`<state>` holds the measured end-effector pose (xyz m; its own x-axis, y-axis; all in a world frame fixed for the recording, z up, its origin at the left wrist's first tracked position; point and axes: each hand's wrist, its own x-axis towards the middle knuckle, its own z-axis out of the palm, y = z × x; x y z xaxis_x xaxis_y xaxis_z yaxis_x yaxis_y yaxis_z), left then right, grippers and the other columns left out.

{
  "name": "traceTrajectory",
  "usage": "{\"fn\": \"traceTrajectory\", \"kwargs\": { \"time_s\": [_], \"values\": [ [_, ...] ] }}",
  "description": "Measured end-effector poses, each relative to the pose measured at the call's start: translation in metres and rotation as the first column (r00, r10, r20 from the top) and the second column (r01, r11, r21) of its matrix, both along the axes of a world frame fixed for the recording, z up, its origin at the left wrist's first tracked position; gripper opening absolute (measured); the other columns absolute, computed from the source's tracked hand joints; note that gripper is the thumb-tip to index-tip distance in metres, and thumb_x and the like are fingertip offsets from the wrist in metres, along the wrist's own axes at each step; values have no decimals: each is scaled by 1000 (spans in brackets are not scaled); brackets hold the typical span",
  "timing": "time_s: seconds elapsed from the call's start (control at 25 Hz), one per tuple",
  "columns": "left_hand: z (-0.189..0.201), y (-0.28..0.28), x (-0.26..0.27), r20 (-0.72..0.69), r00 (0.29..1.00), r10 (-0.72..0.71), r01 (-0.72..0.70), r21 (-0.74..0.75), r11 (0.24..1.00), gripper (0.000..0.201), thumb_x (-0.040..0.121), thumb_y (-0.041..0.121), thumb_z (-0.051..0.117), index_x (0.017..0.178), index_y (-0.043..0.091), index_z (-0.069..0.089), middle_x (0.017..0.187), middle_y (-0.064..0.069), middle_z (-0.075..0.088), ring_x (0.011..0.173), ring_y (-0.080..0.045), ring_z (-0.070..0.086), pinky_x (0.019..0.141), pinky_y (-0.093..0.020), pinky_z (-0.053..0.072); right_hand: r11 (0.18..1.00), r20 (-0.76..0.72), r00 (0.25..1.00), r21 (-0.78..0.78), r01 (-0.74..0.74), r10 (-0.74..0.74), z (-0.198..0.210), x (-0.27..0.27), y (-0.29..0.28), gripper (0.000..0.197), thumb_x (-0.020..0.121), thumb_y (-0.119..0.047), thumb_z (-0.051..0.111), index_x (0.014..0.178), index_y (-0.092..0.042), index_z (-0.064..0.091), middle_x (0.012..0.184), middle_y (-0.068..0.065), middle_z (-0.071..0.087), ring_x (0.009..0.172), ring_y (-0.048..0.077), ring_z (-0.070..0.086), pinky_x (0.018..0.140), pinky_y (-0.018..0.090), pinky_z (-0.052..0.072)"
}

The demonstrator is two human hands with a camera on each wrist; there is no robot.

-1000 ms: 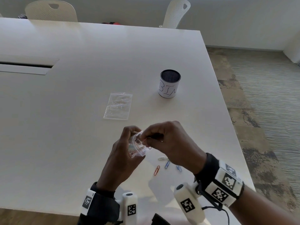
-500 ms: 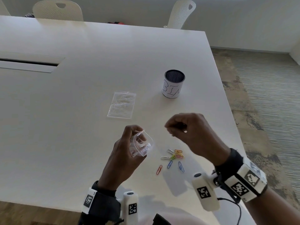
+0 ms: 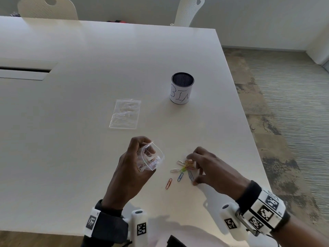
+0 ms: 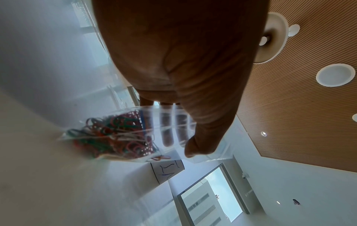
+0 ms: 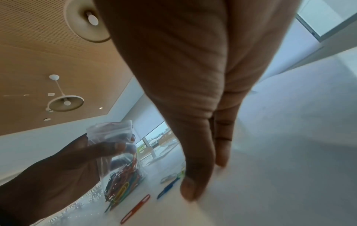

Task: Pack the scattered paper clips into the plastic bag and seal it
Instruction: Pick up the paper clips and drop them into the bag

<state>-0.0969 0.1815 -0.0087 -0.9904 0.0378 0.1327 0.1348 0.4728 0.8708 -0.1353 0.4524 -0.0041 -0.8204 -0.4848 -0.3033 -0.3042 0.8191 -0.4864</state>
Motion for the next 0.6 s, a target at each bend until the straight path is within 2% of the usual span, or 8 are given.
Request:
{"fn": "traceTrajectory", "kwargs": {
  "time_s": [0.12,0.2,0.28,0.36,0.4,0.44,0.52,0.6],
  "values": [
    [0,1,1,-1,1000,2,-2,-2,1000,59,81,4,84,126,26,51,105,17,70,103,-8,68,77,-7,51,996,-72,996,-75,38,-44,-7,-4,-6,33,83,-17,86,114,-16,74,111,-3,63,89,16,66,83,30,56],
    [0,0,2,-2,1000,7,-7,-4,1000,59,81,5,85,126,27,51,104,17,70,102,-8,68,77,-6,50,993,-112,991,-104,56,-68,-9,-6,-10,24,88,-22,83,110,-15,75,108,-1,65,89,18,68,84,35,57],
    [1,-1,2,-1,1000,8,-8,-7,1000,59,82,6,84,125,27,51,104,16,70,102,-8,68,76,-8,51,991,-104,992,-116,59,-71,-4,-2,-15,42,89,-38,79,124,-17,70,116,-3,63,96,15,66,87,30,55],
    [1,-1,2,-6,1000,11,-11,-13,1000,58,82,5,84,124,26,51,104,16,69,101,-8,68,75,-8,52,1000,-87,996,-6,-7,7,-1,3,-22,72,85,-55,75,144,-21,54,130,-4,55,112,14,58,96,28,52],
    [1,-1,2,-8,1000,13,-13,-13,1000,58,82,5,84,124,25,51,104,15,69,100,-8,68,75,-8,51,997,-89,995,65,-47,53,0,6,-26,77,84,-58,74,149,-24,49,133,-4,51,118,14,52,99,28,51],
    [2,-1,3,-10,1000,15,-15,-14,1000,58,82,5,84,124,25,51,104,15,69,100,-8,68,75,-8,51,991,-99,991,111,-78,89,0,10,-29,74,86,-57,73,148,-26,49,134,-4,48,119,15,49,100,29,52],
    [2,-1,3,-10,1000,17,-17,-19,1000,58,82,5,84,125,25,51,105,15,69,100,-8,68,74,-8,52,988,-139,983,109,-108,123,-4,15,-35,50,93,-46,71,138,-28,57,129,-4,50,115,15,50,96,32,54],
    [2,0,3,-10,1000,20,-20,-22,1000,58,82,6,84,125,25,51,105,15,69,101,-7,68,75,-8,52,992,-184,975,46,-117,124,-11,17,-38,18,100,-32,66,117,-24,65,117,-5,55,103,14,54,85,34,57]
  ]
}}
